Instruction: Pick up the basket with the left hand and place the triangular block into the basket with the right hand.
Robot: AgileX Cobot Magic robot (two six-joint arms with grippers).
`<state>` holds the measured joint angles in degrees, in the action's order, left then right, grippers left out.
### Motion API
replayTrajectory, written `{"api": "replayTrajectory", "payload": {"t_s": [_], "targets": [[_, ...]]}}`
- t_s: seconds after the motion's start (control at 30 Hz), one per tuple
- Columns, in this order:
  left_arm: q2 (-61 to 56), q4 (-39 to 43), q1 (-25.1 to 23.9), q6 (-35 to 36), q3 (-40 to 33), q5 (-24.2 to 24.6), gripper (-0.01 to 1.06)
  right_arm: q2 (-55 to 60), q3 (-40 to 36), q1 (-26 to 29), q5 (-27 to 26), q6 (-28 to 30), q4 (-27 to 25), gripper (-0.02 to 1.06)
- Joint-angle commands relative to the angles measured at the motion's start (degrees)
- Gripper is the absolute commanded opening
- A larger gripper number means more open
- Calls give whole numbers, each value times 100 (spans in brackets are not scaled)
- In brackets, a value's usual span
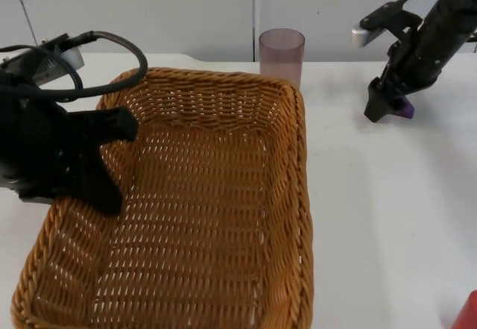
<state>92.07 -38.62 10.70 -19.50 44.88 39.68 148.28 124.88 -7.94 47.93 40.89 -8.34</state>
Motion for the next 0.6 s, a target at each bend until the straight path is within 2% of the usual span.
{"api": "replayTrajectory", "payload": {"t_s": [0.0,0.03,0.1,0.13,0.27,0.37,0.57], "targets": [[-76,-125,-20,-12,-5,9,0,66,21,5,131,85,251,59],[-76,-127,-20,-12,-5,24,0,66,21,5,159,85,263,57],[-76,-116,-20,-12,-5,33,0,66,21,5,170,85,312,43],[-76,-116,-20,-12,-5,33,0,66,21,5,170,85,312,43],[-76,-102,-20,-12,-5,33,0,-113,21,-7,281,96,325,4],[-76,-102,-20,-12,-5,33,0,-340,21,-7,490,69,205,0],[-76,-102,-20,-12,-5,44,0,-1209,21,-15,1522,-417,180,0]]}}
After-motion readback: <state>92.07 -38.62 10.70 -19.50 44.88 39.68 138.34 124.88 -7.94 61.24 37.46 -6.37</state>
